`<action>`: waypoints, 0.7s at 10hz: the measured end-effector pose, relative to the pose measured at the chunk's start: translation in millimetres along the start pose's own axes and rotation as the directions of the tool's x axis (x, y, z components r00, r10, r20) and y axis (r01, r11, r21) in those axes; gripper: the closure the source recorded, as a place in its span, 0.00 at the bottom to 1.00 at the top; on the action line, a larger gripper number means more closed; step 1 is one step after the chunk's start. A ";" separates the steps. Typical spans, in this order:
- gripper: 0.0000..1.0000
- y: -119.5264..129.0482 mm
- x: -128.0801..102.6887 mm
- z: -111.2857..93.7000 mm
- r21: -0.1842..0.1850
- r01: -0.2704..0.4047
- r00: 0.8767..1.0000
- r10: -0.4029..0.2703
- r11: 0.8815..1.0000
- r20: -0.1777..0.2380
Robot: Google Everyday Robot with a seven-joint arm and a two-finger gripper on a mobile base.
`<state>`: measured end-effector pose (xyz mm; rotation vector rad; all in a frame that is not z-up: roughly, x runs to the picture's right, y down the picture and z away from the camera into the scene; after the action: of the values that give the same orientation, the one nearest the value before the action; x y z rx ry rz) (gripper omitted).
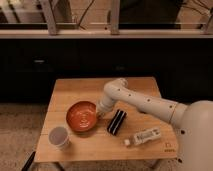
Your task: Drag the ceramic bowl in a circle
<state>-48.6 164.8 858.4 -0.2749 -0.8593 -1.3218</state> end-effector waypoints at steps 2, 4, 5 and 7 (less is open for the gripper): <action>1.00 -10.3 14.5 -0.4 0.029 0.020 1.000 -0.020 0.999 -0.013; 1.00 -16.5 41.1 -5.8 0.052 0.018 0.999 -0.016 0.999 -0.037; 1.00 -18.4 54.5 -4.3 0.054 0.013 0.999 -0.011 0.998 -0.045; 1.00 -12.3 84.8 0.5 0.050 -0.025 0.997 0.028 0.998 -0.065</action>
<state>-60.0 99.9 913.2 -0.2026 -0.8288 -1.2768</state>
